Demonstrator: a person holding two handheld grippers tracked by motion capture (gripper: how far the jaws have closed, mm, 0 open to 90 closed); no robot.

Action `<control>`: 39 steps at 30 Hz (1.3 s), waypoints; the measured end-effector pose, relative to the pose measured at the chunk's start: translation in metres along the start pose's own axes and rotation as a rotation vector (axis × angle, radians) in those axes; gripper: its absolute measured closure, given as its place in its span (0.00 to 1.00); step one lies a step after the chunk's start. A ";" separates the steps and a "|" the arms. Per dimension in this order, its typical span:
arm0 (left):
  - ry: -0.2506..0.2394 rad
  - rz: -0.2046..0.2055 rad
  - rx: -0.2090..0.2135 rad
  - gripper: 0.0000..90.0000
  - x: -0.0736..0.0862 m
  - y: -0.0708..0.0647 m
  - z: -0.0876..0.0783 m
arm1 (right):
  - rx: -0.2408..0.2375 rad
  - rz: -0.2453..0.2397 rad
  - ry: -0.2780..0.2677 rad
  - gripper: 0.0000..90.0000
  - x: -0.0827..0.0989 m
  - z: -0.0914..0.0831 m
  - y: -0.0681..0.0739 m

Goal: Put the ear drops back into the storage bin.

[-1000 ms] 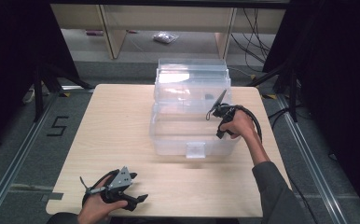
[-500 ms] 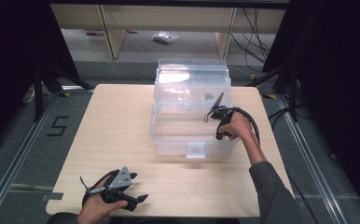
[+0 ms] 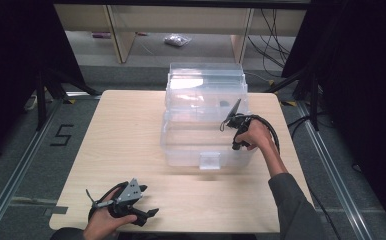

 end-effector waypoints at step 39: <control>0.004 0.000 -0.003 0.17 0.000 0.000 0.000 | 0.037 -0.011 -0.230 0.35 0.004 -0.056 0.023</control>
Point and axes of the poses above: each handheld gripper's, and its own axes: z roughly forward along the jaws, x roughly out of its underside, y roughly to its left, the point moved 6 cm from there along z, roughly forward along the jaws, and after that the axes turned 4 degrees about -z, right-handed, at the moved point
